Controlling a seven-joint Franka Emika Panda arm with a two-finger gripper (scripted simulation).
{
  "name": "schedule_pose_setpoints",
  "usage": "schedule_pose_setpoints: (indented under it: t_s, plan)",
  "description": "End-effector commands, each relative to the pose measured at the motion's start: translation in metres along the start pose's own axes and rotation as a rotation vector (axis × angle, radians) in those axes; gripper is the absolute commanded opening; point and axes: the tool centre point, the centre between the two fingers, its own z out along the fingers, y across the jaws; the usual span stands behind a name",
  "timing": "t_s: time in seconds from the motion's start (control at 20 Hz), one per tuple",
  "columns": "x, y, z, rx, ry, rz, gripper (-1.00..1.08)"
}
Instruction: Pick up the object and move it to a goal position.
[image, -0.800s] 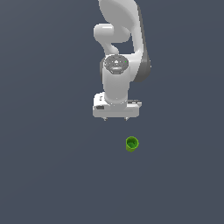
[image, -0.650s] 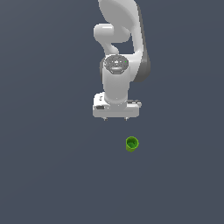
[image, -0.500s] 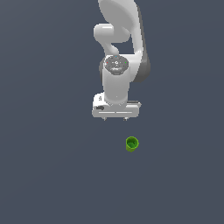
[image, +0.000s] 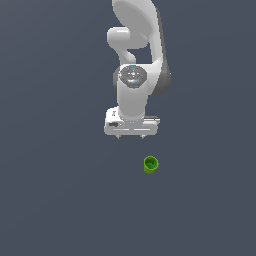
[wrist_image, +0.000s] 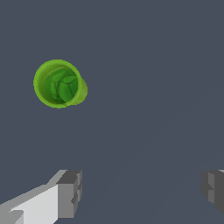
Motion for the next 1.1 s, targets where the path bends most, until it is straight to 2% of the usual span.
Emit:
schedule_pose_setpoints:
  t_s: [0.0, 0.5, 1.05]
  plan:
    - [0.001, -0.001, 0.0, 0.0, 0.0, 0.01, 1.0]
    - [0.01, -0.008, 0.005, 0.005, 0.004, 0.136, 1.0]
    - [0.028, -0.024, 0.016, 0.013, 0.011, 0.395, 1.0]
